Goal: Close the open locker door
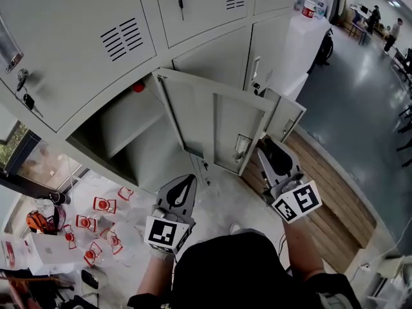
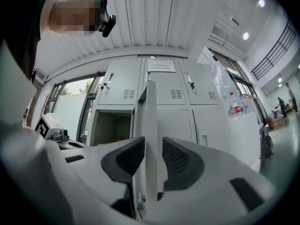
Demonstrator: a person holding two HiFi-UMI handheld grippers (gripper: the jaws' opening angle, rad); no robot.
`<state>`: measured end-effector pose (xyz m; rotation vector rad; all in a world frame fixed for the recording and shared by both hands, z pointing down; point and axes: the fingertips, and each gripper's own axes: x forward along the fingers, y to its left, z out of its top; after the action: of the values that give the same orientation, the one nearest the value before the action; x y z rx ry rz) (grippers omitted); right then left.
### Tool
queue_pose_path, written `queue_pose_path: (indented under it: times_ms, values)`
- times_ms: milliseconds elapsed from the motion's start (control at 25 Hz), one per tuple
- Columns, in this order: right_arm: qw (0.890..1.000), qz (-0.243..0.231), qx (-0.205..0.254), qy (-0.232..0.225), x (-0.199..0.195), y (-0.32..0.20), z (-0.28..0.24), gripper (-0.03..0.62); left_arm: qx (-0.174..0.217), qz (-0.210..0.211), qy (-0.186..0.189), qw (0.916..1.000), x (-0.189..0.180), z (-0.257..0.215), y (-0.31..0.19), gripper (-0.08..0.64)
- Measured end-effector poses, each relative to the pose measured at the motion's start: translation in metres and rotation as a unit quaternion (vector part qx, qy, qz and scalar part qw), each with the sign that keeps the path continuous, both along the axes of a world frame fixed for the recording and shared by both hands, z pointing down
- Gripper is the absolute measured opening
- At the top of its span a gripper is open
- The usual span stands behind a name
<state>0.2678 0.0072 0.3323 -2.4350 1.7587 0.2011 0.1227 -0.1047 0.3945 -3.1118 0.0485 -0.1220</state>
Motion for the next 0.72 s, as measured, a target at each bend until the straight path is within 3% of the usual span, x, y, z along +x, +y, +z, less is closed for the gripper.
queue_pose_path:
  times_ms: [280,720]
  values:
    - [0.999,-0.039,-0.003,-0.007,0.004,-0.01,-0.002,0.14,-0.003,-0.018,-0.005,0.9998,-0.001,0.006,-0.001,0.025]
    - [0.996,-0.089,-0.003,-0.014,-0.019,-0.019,-0.001,0.141,-0.009,-0.05,-0.008,0.9987,-0.023,0.008,0.002,0.025]
